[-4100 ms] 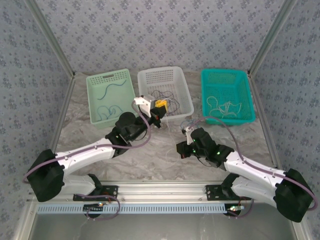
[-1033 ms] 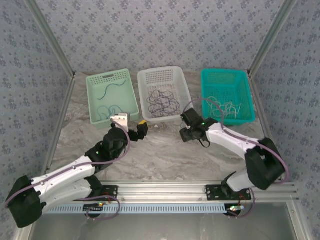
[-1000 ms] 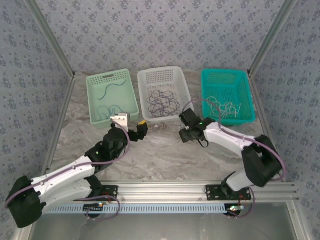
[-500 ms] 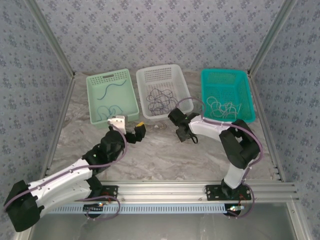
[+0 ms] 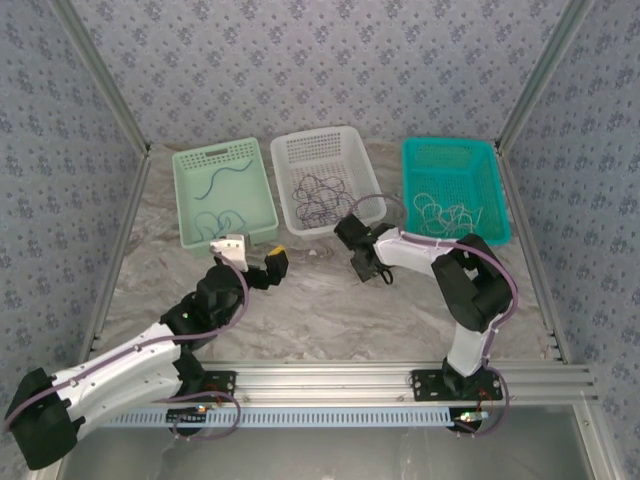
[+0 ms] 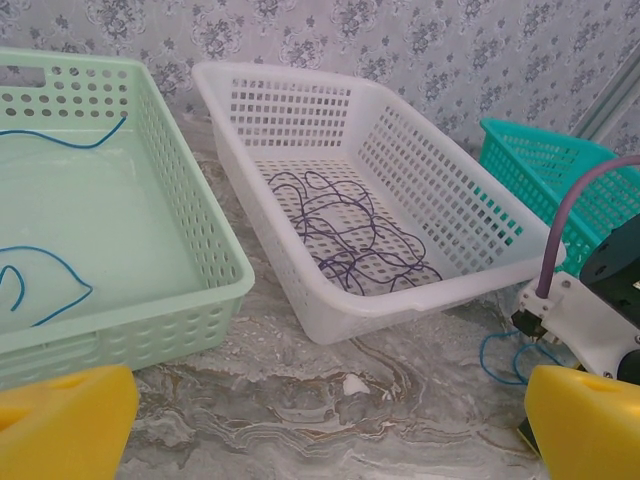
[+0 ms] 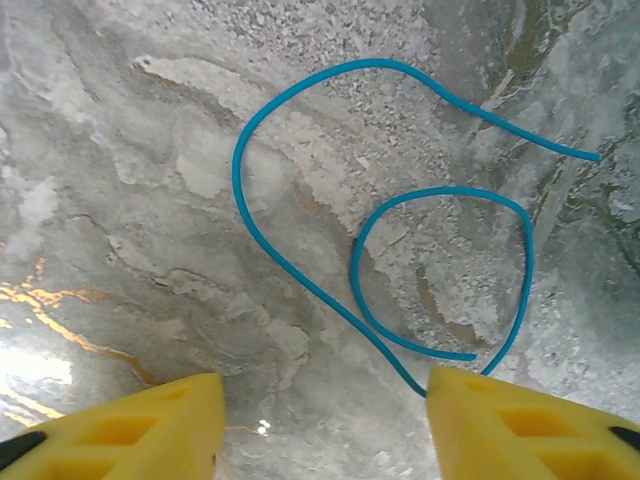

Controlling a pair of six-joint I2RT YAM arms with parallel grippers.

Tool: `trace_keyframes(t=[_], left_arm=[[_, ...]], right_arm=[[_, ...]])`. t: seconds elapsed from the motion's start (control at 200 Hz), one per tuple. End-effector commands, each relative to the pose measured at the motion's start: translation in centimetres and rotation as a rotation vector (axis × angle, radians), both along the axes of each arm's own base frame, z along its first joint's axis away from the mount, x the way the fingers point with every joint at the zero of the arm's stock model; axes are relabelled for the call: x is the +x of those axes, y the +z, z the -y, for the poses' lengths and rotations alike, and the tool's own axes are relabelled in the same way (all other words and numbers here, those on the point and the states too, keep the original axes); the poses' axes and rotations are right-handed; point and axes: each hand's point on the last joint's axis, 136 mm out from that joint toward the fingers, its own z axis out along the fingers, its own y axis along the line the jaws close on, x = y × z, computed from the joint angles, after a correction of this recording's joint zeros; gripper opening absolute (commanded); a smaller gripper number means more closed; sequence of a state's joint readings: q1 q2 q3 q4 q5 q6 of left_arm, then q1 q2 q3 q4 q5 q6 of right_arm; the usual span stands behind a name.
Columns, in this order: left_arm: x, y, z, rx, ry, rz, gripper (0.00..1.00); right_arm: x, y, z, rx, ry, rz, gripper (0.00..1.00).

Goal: Untangle the cables

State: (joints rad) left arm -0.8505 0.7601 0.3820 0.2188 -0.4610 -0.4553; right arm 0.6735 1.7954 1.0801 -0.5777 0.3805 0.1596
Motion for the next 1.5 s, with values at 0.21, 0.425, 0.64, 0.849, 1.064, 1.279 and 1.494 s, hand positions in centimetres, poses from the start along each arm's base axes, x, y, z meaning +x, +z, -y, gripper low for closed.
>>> trace_keyframes(t=[0.21,0.425,0.64,0.849,1.064,1.279,1.494], left_arm=[[0.1,0.1,-0.6,-0.019,0.022,0.006,0.99],[0.0,0.2,-0.6,-0.028,0.021,0.008,0.99],[0.0,0.5,-0.6,-0.033,0.018,0.013,1.0],[-0.1,0.6,-0.7,-0.031,0.018,0.019,0.99],[0.0,0.7,-0.5,-0.036,0.013,0.02,0.99],[-0.1,0.6,-0.4,-0.042,0.009,0.017,0.99],[-0.2,0.6,-0.5,-0.053,0.01,0.017,0.99]], right_arm=[[0.2,-0.7,0.2,0.025,-0.02,-0.027,0.41],[-0.3,-1.1,0.4,0.024,-0.03,-0.046,0.24],[-1.7,-1.3,-0.8,0.068,-0.029,-0.085,0.03],[-3.4,0.9,-1.4,0.061,-0.009,-0.047,0.06],[-1.9,3.5,-0.2,0.115,-0.066,0.058,0.55],[-0.7,2.5,-0.7,0.186,-0.082,0.032,0.61],[0.0,1.6,0.3,0.252,-0.126,0.036,0.65]])
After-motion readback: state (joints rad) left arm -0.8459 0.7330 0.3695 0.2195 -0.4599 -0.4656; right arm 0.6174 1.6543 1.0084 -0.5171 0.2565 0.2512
